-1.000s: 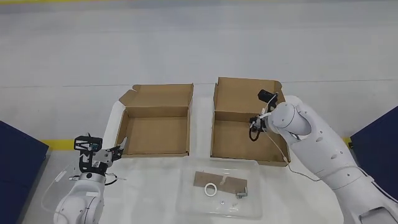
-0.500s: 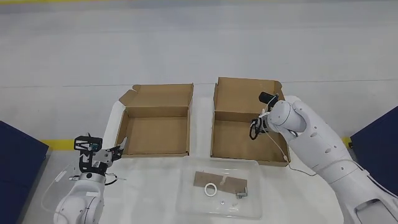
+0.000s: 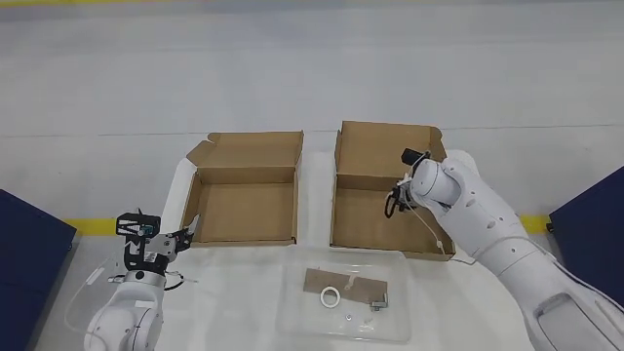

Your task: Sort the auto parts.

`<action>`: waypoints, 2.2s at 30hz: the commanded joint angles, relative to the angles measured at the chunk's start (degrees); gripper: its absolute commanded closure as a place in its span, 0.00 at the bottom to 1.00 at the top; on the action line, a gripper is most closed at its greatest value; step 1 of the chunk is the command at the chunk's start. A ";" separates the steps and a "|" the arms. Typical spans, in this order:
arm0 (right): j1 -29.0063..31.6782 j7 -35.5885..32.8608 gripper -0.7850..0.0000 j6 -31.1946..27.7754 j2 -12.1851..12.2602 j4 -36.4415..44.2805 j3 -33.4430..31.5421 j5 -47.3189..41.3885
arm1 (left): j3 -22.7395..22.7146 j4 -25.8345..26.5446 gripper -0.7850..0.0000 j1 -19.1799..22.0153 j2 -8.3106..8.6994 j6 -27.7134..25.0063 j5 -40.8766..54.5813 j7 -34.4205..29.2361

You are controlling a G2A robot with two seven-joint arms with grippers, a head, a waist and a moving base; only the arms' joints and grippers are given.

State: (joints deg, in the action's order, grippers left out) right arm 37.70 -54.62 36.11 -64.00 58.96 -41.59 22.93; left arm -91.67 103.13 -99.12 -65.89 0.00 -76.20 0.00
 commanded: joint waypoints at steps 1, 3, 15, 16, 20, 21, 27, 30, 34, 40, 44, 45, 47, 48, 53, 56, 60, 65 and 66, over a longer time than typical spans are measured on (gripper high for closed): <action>-0.96 0.88 1.00 -0.30 -0.91 -2.20 0.81 -0.64 | 0.00 0.00 0.00 0.00 0.00 0.00 0.00 0.00; -1.89 2.02 1.00 -0.58 -1.98 -4.57 1.76 -1.25 | 0.00 0.00 0.00 0.00 0.00 0.00 0.00 0.00; -6.34 5.45 1.00 -3.51 -7.47 -16.53 5.22 -4.77 | 0.00 0.00 0.00 0.00 0.00 0.00 0.00 0.00; -6.57 5.52 1.00 -3.75 -7.79 -17.26 5.36 -4.92 | 0.00 0.00 0.00 0.00 0.00 0.00 0.00 0.00; -7.23 5.89 1.00 -4.61 -8.92 -19.66 5.72 -5.42 | 0.00 0.00 0.00 0.00 0.00 0.00 0.00 0.00; -7.37 5.93 1.00 -4.77 -9.17 -20.20 5.79 -5.49 | 0.00 0.00 0.00 0.00 0.00 0.00 0.00 0.00; -8.08 6.08 0.93 -5.54 -10.41 -22.82 6.06 -5.53 | 0.00 0.00 0.00 0.00 0.00 0.00 0.00 0.00; -8.28 6.44 0.53 -6.26 -10.86 -23.41 5.89 -5.71 | 0.00 0.00 0.00 0.00 0.00 0.00 0.00 0.00; -8.26 7.02 0.00 -7.67 -10.96 -23.23 5.24 -5.64 | 0.00 0.00 0.00 0.00 0.00 0.00 0.00 0.00; -7.00 7.11 0.00 -7.26 -10.00 -19.51 3.63 -4.34 | 0.00 0.00 0.00 0.00 0.00 0.00 0.00 0.00; -4.91 6.05 0.00 -6.80 -8.40 -14.18 1.51 -3.15 | 0.00 0.00 0.00 0.00 0.00 0.00 0.00 0.00; -4.14 5.64 0.00 -6.93 -7.81 -12.32 0.82 -2.62 | 0.00 0.00 0.00 0.00 0.00 0.00 0.00 0.00; -2.10 3.86 0.00 -8.25 -6.35 -7.87 -1.04 -1.83 | 0.00 0.00 0.00 0.00 0.00 0.00 0.00 0.00; -0.91 3.48 0.00 -7.88 -5.49 -5.64 -2.16 -0.81 | 0.00 0.00 0.00 0.00 0.00 0.00 0.00 0.00; 7.46 0.44 0.00 -6.08 -0.93 9.78 -9.65 3.63 | 0.00 0.00 0.00 0.00 0.00 0.00 0.00 0.00; 13.38 -1.66 0.00 -5.78 1.56 19.39 -14.96 6.25 | 0.00 0.00 0.00 0.00 0.00 0.00 0.00 0.00; 16.29 -2.41 0.00 -5.69 2.67 23.97 -17.64 7.91 | 0.00 0.00 0.00 0.00 0.00 0.00 0.00 0.00; 16.29 -2.41 0.00 -5.69 2.67 23.97 -17.64 7.91 | 0.00 0.00 0.00 0.00 0.00 0.00 0.00 0.00; 16.29 -2.41 0.00 -5.69 2.67 23.97 -17.64 7.91 | 0.00 0.00 0.00 0.00 0.00 0.00 0.00 0.00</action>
State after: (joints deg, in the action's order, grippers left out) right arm 53.97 -57.03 30.42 -61.33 82.90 -59.21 30.84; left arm -91.67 103.13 -99.12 -65.89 0.00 -76.20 0.00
